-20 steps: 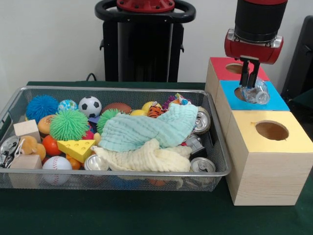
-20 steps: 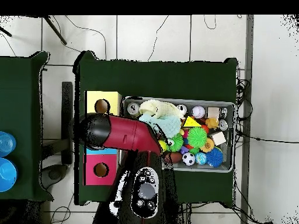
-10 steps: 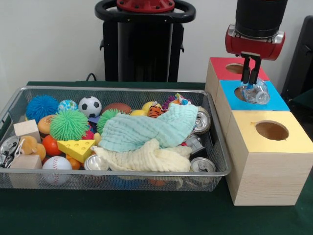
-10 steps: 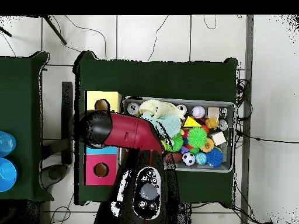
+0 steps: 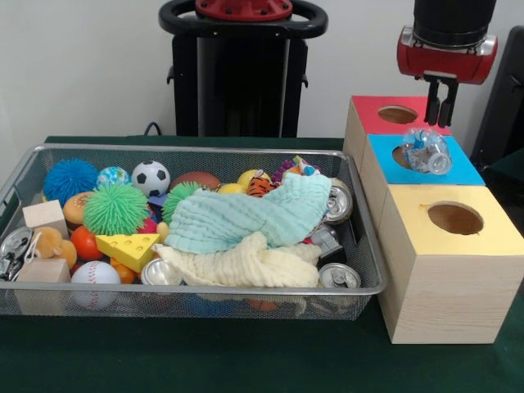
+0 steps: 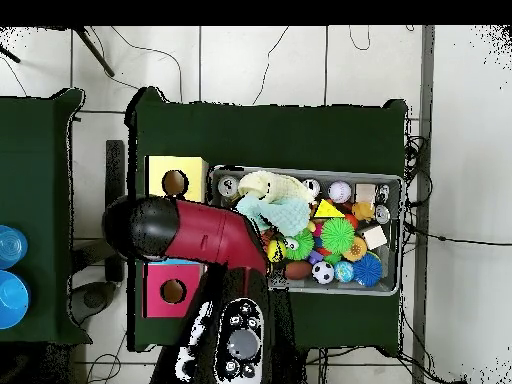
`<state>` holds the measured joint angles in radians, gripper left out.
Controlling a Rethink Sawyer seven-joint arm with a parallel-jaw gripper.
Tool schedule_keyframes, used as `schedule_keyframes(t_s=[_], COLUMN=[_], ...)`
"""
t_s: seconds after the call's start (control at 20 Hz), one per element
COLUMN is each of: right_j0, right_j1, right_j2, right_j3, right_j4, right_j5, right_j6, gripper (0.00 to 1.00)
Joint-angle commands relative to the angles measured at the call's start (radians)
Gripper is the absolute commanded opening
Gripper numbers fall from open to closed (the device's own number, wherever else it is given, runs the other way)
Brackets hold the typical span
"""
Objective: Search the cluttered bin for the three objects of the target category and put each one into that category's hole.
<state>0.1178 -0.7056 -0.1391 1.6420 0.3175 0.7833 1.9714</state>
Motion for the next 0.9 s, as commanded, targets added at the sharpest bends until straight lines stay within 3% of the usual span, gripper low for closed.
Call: schedule_keyframes(t_s=[0.05, 0.5, 0.9], right_j0=[0.019, -0.027, -0.031], right_j1=[0.02, 0.084, 0.065], right_j2=[0.035, 0.05, 0.048], right_j3=[0.101, 0.076, 0.084], right_j4=[0.043, 0.051, 0.043], right_j5=[-0.034, -0.082, -0.083], right_j6=[0.24, 0.181, 0.169], gripper=[0.0, 0.0, 0.0])
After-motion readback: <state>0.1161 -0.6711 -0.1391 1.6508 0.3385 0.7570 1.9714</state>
